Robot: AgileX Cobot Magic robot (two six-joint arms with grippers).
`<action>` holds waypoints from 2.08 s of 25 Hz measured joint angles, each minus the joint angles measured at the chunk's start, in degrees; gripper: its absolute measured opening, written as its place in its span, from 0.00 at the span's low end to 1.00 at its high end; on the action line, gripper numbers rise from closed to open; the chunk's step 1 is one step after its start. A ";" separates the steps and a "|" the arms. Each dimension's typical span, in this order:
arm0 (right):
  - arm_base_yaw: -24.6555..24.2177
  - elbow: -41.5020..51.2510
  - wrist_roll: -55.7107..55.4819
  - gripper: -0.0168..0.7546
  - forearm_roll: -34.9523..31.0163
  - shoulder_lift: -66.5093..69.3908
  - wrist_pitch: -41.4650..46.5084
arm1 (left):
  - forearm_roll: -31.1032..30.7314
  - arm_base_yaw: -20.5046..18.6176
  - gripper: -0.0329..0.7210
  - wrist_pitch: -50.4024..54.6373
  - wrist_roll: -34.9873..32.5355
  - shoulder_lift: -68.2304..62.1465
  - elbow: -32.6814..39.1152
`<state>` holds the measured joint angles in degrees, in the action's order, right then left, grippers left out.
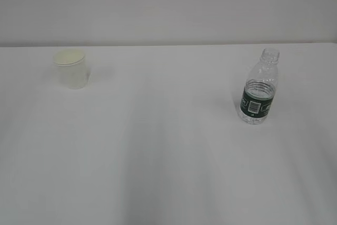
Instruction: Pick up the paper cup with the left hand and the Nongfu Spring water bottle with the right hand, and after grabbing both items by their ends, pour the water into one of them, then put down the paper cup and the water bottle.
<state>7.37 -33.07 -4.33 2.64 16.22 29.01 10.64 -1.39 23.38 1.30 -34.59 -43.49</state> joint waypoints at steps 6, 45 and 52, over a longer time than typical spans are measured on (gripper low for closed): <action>0.00 -3.61 2.29 0.66 -0.42 10.86 -11.17 | -5.71 0.08 0.64 -11.34 -0.12 -2.39 0.00; 1.29 8.13 -1.85 0.66 7.76 40.88 -50.32 | -3.18 14.91 0.58 -54.75 -0.12 -37.23 14.75; 1.29 15.86 -3.91 0.66 7.91 46.67 -63.70 | -3.18 16.01 0.58 -67.73 3.49 -44.88 18.75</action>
<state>8.66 -17.21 -8.23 10.55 62.89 -34.69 7.46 14.62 -44.35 4.79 -79.47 -24.74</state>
